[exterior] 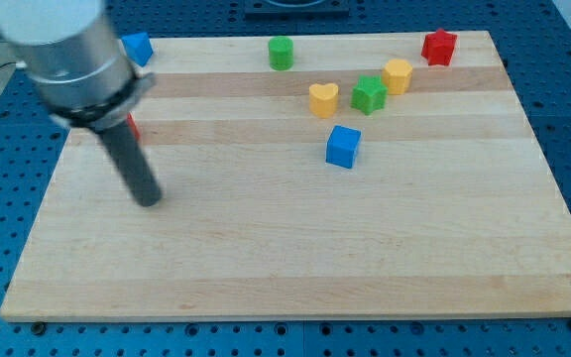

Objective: Push the blue cube towards the right side of the board

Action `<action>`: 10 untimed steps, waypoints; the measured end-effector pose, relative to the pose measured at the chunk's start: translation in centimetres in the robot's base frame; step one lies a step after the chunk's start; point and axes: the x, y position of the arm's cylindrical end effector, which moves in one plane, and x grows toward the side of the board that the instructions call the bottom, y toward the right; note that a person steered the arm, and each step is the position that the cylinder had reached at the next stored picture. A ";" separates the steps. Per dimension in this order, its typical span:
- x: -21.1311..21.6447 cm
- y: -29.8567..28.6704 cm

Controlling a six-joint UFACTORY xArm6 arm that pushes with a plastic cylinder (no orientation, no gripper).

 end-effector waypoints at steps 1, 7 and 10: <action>-3.8 4.3; -6.3 17.9; -5.7 22.5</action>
